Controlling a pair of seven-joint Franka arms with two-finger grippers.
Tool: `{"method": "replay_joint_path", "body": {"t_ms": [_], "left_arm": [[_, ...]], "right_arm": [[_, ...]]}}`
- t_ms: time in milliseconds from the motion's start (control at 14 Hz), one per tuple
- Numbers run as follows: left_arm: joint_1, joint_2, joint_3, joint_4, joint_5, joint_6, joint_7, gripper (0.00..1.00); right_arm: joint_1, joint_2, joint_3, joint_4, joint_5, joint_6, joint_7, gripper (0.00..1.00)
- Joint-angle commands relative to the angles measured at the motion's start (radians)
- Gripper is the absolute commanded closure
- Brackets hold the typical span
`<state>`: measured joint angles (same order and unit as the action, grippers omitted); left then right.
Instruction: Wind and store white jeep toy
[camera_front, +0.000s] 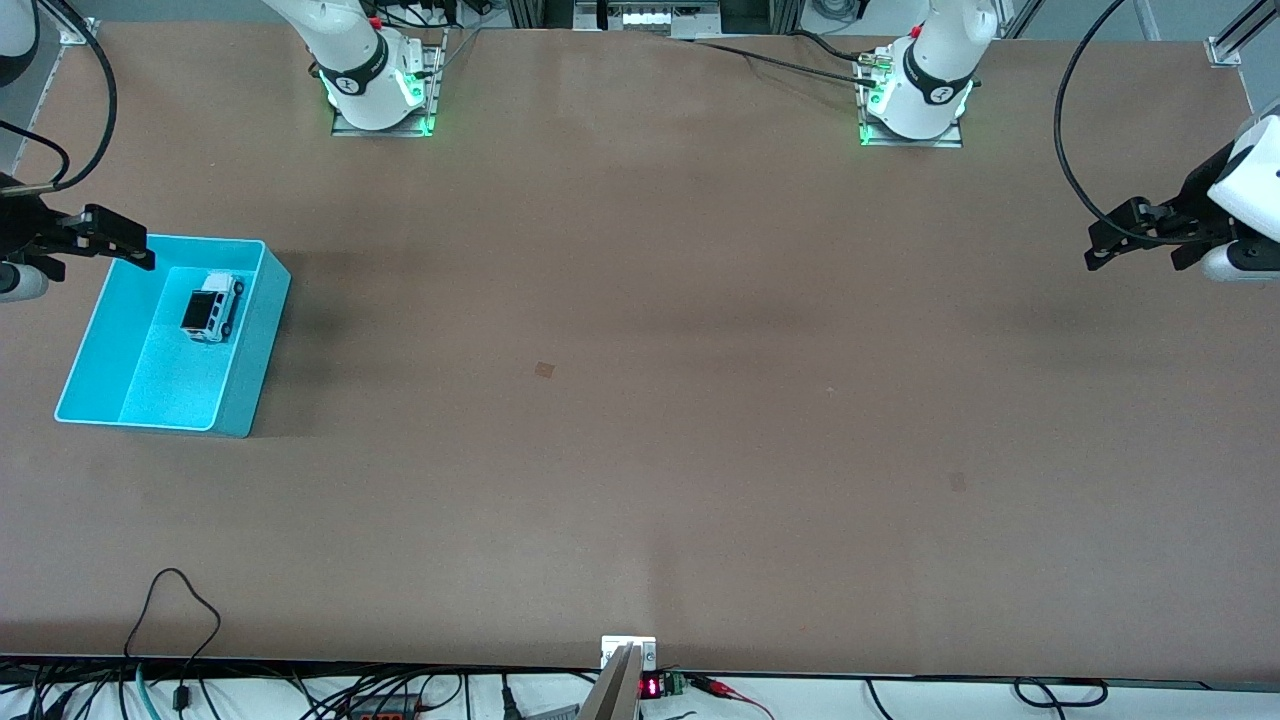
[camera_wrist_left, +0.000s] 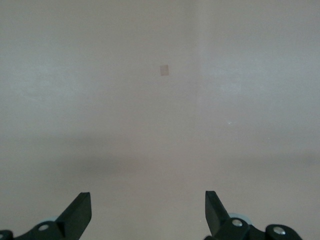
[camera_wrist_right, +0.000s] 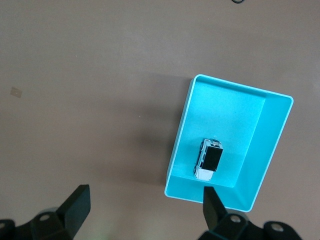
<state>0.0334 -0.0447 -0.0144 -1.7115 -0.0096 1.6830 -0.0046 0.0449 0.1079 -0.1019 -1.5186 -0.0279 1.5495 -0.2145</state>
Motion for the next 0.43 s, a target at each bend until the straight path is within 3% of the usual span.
{"method": "replay_joint_path", "body": {"t_ms": [0,357], "left_arm": [[0.000,-0.026,-0.001,-0.023,-0.001,0.007,0.022,0.00],[-0.001,-0.026,-0.001,-0.031,-0.004,0.007,0.020,0.00]], "right_arm": [[0.009,-0.004,-0.007,0.020,-0.004,-0.026,0.015,0.00],[0.007,-0.007,-0.007,0.020,-0.004,-0.038,0.015,0.00]]}}
